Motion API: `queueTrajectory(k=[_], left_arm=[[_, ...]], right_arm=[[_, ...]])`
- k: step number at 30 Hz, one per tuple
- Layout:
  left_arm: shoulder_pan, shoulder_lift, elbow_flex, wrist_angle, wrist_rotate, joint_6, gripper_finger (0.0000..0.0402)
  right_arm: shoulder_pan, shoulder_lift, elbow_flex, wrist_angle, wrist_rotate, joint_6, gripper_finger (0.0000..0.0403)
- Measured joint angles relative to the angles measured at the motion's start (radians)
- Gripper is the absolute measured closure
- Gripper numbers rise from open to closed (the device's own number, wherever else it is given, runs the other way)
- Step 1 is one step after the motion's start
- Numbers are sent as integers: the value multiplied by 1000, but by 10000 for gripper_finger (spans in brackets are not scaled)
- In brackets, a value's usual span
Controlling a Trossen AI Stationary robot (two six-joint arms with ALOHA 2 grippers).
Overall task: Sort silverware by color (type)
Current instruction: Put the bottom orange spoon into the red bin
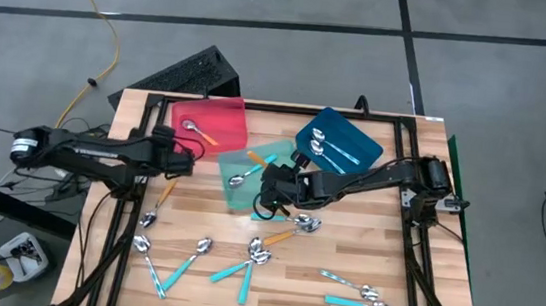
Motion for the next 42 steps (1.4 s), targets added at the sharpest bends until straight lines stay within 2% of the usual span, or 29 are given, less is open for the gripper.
queueTrajectory(k=[5,9,13,22,32,42], left_arm=[[0,88,0,-77,10,-148,401],[0,126,0,-50,14,-165,401],[0,136,-17,47,11,-103,401],[-13,136,-109,304,185,46,401],[-80,136,-111,626,261,230,401],[-101,136,-111,813,396,345,402]], right_arm=[[0,0,0,1,-2,-17,343],[1,0,0,1,-3,-16,343],[2,0,0,1,-3,-16,343],[11,0,0,1,-5,-15,343],[16,0,0,4,-5,-10,343],[14,-20,0,-40,23,-4,343]])
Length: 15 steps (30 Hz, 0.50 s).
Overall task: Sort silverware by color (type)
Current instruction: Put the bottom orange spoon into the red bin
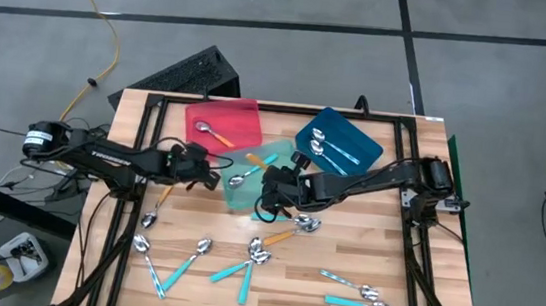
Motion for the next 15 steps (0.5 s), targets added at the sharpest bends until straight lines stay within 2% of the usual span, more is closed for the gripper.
queueTrajectory(k=[4,9,12,15], left_arm=[[-35,0,0,60,39,19,402],[-46,0,0,135,53,53,401],[-46,-1,1,168,49,86,402],[-43,-21,16,114,9,101,401]], right_arm=[[-16,-18,1,-65,89,30,343],[-69,-30,1,-14,85,-41,343],[-111,-29,-1,29,26,-84,343],[-141,-28,-18,191,-91,-145,344]])
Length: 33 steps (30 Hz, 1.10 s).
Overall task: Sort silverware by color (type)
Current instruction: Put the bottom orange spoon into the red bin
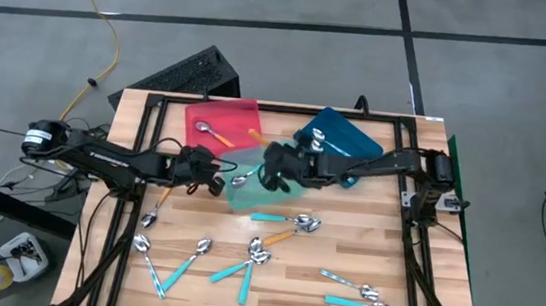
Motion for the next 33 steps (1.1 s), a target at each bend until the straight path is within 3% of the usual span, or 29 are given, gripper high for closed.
queueTrajectory(k=[7,12,18,29,33], left_arm=[[1,-121,28,-125,-64,11,401],[2,-253,29,-278,-139,-13,401],[4,-372,28,-480,-281,-152,401],[84,-319,27,-686,-369,-283,401],[89,-298,27,-680,-382,-283,401]], right_arm=[[-46,13,-17,274,-184,-101,344],[-129,51,-17,332,-259,-136,344],[-199,53,-18,347,-350,-121,344],[-301,100,-18,400,-320,-143,344],[-346,126,3,481,-386,-98,344]])
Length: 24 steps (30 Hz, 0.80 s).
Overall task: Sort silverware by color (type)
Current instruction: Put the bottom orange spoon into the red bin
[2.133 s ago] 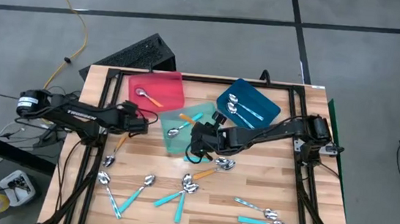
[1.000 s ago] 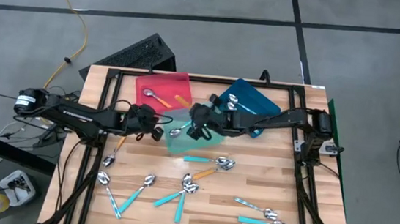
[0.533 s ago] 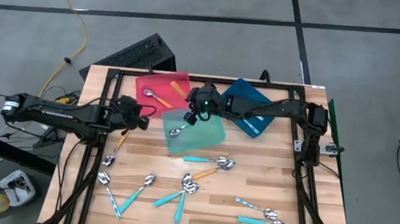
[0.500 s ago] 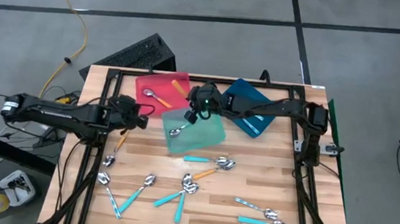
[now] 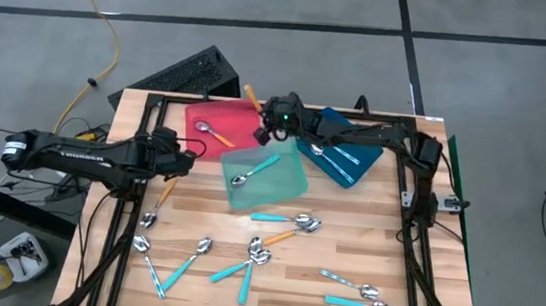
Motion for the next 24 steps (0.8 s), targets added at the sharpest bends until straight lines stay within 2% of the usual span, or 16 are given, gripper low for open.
queueTrajectory(k=[3,6,11,13,17,24], left_arm=[[3,4,0,-2,3,1,401],[2,4,0,0,9,6,401],[-7,-2,0,3,31,28,401],[-16,-3,0,4,31,40,401],[-26,-3,0,8,32,57,401],[-41,-3,-1,7,59,62,401]], right_arm=[[-12,7,-3,18,-72,17,344],[2,7,-4,82,-76,-27,344],[11,20,0,257,-258,-58,344],[11,63,32,310,-263,-54,344],[9,165,136,233,-307,-72,344],[35,311,436,-119,-302,-189,344]])
